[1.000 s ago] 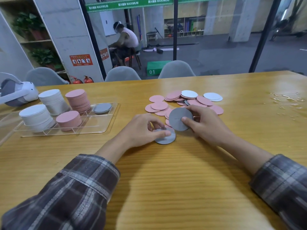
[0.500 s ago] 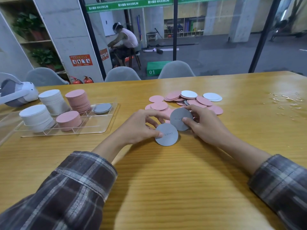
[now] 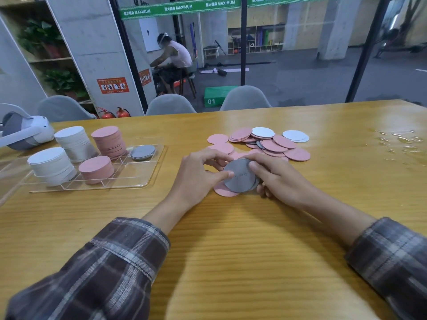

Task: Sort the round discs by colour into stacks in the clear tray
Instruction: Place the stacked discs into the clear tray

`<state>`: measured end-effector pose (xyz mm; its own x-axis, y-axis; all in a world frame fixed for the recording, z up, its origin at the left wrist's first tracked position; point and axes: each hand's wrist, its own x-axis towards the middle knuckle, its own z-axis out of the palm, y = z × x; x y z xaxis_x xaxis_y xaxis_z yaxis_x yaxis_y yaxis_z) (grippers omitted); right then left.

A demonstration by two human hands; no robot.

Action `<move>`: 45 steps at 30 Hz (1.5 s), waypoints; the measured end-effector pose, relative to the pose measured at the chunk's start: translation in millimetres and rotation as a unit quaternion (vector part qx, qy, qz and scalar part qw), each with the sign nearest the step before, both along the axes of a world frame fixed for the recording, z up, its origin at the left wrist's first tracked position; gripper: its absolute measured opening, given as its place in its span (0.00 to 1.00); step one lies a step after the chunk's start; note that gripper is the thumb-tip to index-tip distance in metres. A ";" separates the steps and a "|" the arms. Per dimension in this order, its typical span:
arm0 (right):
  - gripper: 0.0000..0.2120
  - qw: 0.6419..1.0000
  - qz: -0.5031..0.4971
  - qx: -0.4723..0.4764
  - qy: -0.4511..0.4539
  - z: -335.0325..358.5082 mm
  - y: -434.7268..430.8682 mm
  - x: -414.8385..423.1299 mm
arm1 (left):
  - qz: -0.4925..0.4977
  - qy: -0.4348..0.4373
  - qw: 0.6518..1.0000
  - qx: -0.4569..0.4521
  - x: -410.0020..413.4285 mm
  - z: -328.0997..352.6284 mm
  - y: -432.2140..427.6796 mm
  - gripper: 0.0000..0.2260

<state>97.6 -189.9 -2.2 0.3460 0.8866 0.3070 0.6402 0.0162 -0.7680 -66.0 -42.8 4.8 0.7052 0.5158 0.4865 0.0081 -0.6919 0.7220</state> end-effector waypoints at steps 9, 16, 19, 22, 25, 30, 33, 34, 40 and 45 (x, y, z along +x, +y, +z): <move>0.13 0.997 -0.018 0.009 -0.081 1.3 -4.8 9.7 | 0.005 -0.001 0.999 0.032 12.7 -8.6 -1.8 0.11; 0.13 0.988 -0.123 -0.010 -0.095 5.0 -22.7 53.4 | 0.006 0.055 0.993 0.106 32.0 -16.5 16.2 0.08; 0.12 0.984 -0.151 -0.009 -0.090 5.6 -30.6 67.6 | 0.003 0.061 0.990 0.128 50.2 -15.7 24.5 0.08; 0.10 0.982 -0.170 0.001 -0.081 6.3 -32.9 77.8 | 0.006 0.082 0.988 0.128 72.8 -13.5 30.1 0.09; 0.10 0.979 -0.185 0.005 -0.086 4.6 -32.7 85.3 | -0.004 0.121 0.986 0.113 97.1 -11.2 32.2 0.11; 0.12 0.973 -0.213 0.005 -0.092 3.4 -31.3 95.2 | 0.018 0.152 0.985 0.077 134.9 -9.4 32.7 0.10; 0.13 0.971 -0.219 0.000 -0.092 3.1 -29.9 98.6 | 0.049 0.155 0.983 0.087 151.7 -12.1 35.2 0.12; 0.13 0.971 -0.219 -0.001 -0.094 3.4 -29.9 99.0 | 0.054 0.161 0.981 0.090 156.4 -13.2 35.8 0.13; 0.12 0.967 -0.236 0.013 -0.099 7.0 -31.7 103.0 | 0.022 0.184 0.976 0.111 176.8 -11.2 32.0 0.27; 0.12 0.965 -0.243 0.021 -0.097 7.0 -33.2 108.1 | 0.010 0.228 0.964 0.135 188.1 -11.3 25.5 0.29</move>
<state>205.7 -223.2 4.8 0.6505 0.6191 0.4399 0.7118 -0.2950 -0.6375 122.1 -17.3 -6.5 0.8684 0.4305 0.2462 0.2982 -0.8499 0.4344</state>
